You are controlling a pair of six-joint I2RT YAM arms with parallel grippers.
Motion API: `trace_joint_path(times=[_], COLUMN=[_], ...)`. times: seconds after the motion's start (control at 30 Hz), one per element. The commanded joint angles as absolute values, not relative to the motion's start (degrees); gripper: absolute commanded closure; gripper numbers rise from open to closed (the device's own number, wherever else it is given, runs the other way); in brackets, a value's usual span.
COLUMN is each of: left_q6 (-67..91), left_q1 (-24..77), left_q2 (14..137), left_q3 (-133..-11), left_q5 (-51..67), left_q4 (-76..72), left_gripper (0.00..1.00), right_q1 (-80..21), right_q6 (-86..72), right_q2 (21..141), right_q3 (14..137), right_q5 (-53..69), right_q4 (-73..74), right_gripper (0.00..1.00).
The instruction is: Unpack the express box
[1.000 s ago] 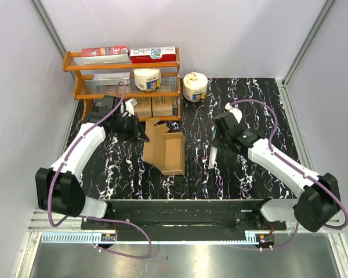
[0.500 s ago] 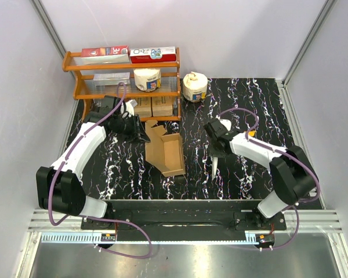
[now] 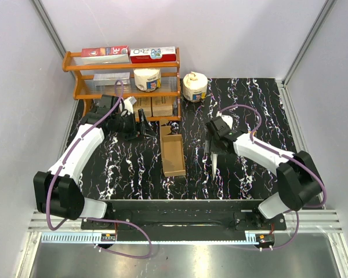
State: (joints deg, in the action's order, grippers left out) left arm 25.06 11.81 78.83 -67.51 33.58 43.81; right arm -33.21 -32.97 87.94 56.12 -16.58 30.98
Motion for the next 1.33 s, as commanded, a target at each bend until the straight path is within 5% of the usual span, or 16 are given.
trace_joint_path(times=[0.0,0.17,0.7,1.3], left_q6=[25.84,26.63,36.3,36.12], left_q1=[11.51,11.51,11.51,11.51], left_q2=[75.24,70.67,43.0,39.11], left_q3=[-71.19,-70.67,-61.26,-63.81], left_q5=[35.07,31.65,-7.19,-6.51], left_q4=[40.61,39.2,45.87,51.77], left_gripper=[0.18,0.01,0.01,0.01], right_q1=[-32.87,-32.78,-32.78,-32.87], right_q6=[-32.87,-34.36,-38.84,-45.44], right_q2=[81.14,75.07,45.72,37.36], right_q3=[59.15,59.33,67.84,72.95], right_q5=[-20.03,-21.79,-44.2,-46.32], right_q4=[32.51,35.15,55.52,66.97], right_gripper=[0.2,0.11,0.05,0.0])
